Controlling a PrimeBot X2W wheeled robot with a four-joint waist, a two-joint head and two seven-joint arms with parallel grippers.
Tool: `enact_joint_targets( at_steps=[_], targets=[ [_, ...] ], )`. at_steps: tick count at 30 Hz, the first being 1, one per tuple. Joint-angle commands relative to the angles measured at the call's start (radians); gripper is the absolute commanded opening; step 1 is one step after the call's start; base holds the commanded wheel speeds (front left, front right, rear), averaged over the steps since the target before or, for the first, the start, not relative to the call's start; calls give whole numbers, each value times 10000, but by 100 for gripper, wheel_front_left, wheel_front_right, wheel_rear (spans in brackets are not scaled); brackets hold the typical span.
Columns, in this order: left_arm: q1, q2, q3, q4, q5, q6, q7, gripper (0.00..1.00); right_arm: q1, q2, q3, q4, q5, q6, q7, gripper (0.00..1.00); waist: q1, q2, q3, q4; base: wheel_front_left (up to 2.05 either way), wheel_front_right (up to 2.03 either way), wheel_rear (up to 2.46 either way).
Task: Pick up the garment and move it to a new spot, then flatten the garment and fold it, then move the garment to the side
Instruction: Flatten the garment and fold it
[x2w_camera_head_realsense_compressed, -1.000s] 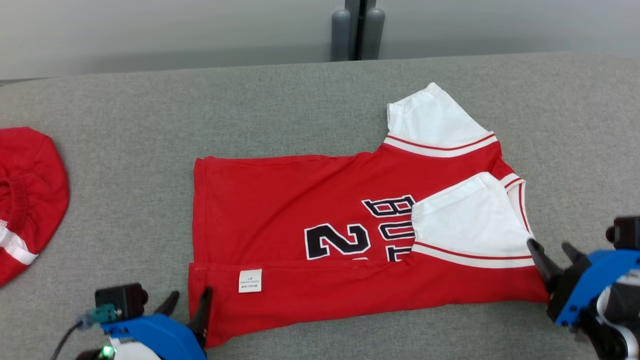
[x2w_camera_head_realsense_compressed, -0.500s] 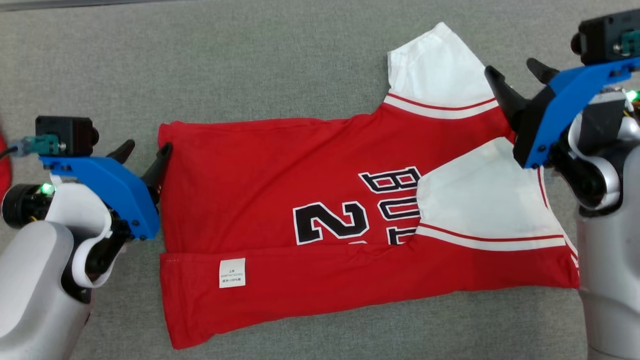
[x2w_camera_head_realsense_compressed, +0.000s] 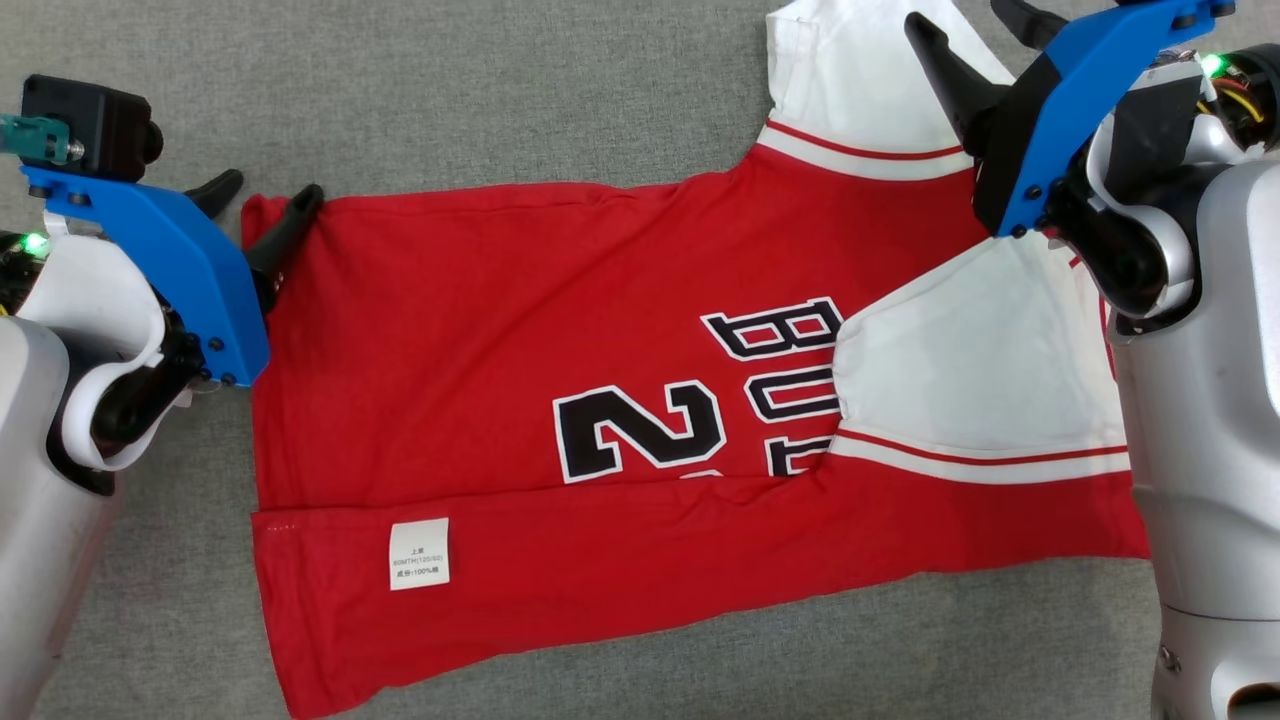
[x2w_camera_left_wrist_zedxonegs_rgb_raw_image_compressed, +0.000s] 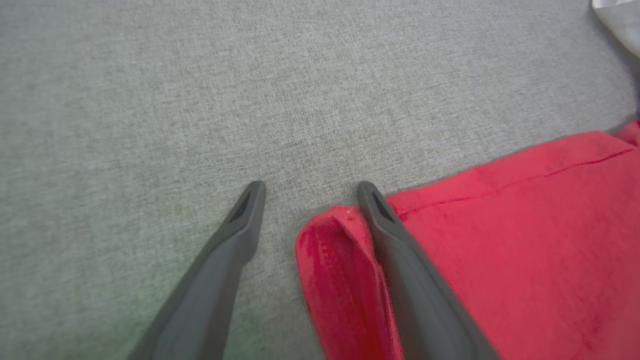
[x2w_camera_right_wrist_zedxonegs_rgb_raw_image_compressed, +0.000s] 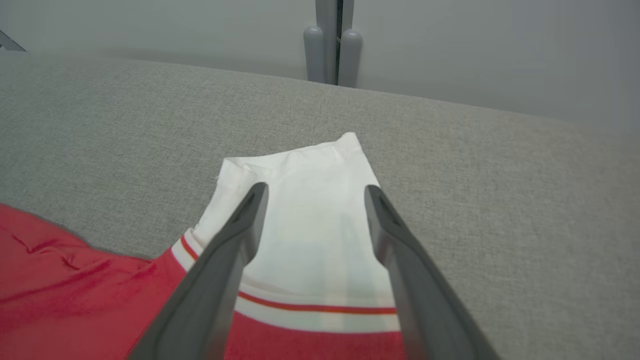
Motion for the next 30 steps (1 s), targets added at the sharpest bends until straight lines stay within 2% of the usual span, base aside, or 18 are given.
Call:
enact_joint_targets(
  at_steps=[1, 8, 19, 20, 21, 22, 30],
  targets=[
    [524, -95, -280, 89, 82, 5, 38, 100, -70, -53, 14, 79, 91, 6, -173, 100, -1, 0, 60, -26, 0, 0, 0],
    [1158, 102, -473, -83, 309, 118, -246, 100, 212, -288, -152, 186, 218, 6, -425, 100, -1, 0, 127, -36, 0, 0, 0],
    [1461, 223, -51, -590, 18, 687, -329, 100, 290, -314, -498, 208, 152, 6, -391, 100, -1, 0, 80, 103, 0, 0, 0],
    [1479, 208, -74, -652, 21, 719, -319, 51, 293, -316, -528, 238, 137, 6, -343, 100, -1, 0, 77, 124, 0, 0, 0],
    [1471, 178, -100, -701, 55, 732, -363, 16, 266, -309, -556, 271, 133, 6, -315, 100, -1, 0, 87, 142, 0, 0, 0],
    [1472, 130, -128, -708, 66, 718, -414, 0, 201, -272, -593, 330, 155, 6, -243, 100, -1, 0, 107, 157, 0, 0, 0],
    [941, -305, -304, -674, 328, 556, -924, 0, -1000, -440, -895, 1649, -265, 6, 316, 100, -1, 0, 541, 540, 0, 0, 0]
  ],
)
